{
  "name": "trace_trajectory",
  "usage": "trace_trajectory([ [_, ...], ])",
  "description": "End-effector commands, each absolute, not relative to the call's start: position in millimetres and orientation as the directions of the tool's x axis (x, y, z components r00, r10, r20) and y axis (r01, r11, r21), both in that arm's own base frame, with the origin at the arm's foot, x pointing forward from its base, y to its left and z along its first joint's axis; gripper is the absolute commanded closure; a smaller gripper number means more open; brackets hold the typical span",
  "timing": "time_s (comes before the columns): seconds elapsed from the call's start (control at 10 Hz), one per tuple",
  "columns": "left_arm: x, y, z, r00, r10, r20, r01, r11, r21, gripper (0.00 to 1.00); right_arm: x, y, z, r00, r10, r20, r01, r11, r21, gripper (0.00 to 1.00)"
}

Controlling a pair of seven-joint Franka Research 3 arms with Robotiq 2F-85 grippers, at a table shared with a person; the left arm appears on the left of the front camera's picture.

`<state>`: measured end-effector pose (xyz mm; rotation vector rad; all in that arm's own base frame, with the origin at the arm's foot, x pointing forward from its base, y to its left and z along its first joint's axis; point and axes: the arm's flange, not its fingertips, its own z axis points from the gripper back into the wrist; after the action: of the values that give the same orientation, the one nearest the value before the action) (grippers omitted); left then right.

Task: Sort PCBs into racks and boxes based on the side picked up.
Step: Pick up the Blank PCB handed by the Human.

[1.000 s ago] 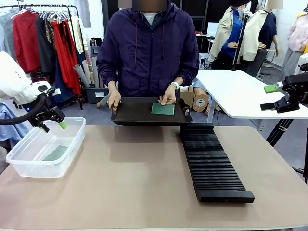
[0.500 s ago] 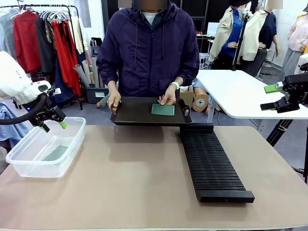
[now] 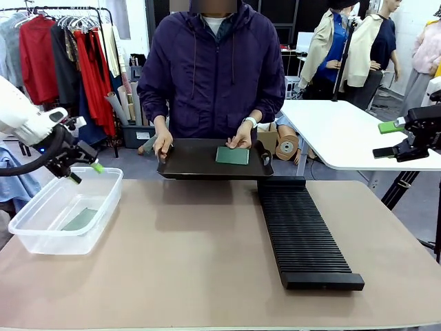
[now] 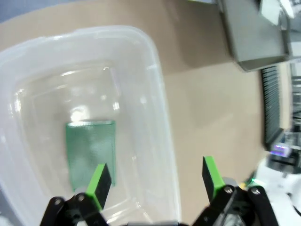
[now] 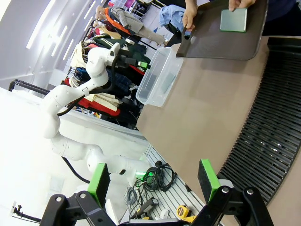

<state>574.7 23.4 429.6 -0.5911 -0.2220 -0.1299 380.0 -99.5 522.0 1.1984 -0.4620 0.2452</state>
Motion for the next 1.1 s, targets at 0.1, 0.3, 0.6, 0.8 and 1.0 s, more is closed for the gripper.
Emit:
trace_trajectory([
  [0.1, 577.8, 48.1, 438.4, 0.963, 0.025, 0.268, 0.199, 0.604, -0.772, 0.0, 381.3, -99.2, 524.3, 0.875, -0.065, 0.479, -0.432, 0.342, 0.835, 0.0],
  [0.3, 580.9, 58.2, 439.0, 0.962, 0.066, 0.266, 0.208, 0.459, -0.864, 0.0, 381.3, -99.2, 524.3, 0.875, -0.065, 0.479, -0.432, 0.342, 0.835, 0.0],
  [0.6, 575.8, 59.8, 442.7, 0.966, 0.059, 0.251, 0.234, 0.206, -0.95, 0.0, 381.3, -99.2, 524.3, 0.875, -0.065, 0.479, -0.432, 0.342, 0.835, 0.0],
  [0.8, 575.0, 55.9, 446.1, 0.962, 0.04, 0.272, 0.266, 0.104, -0.958, 0.0, 381.3, -99.2, 524.3, 0.875, -0.065, 0.479, -0.432, 0.342, 0.835, 0.0],
  [1.0, 575.3, 54.8, 447.9, 0.959, 0.027, 0.282, 0.28, 0.063, -0.958, 0.0, 381.3, -99.2, 524.3, 0.875, -0.065, 0.479, -0.432, 0.342, 0.835, 0.0],
])
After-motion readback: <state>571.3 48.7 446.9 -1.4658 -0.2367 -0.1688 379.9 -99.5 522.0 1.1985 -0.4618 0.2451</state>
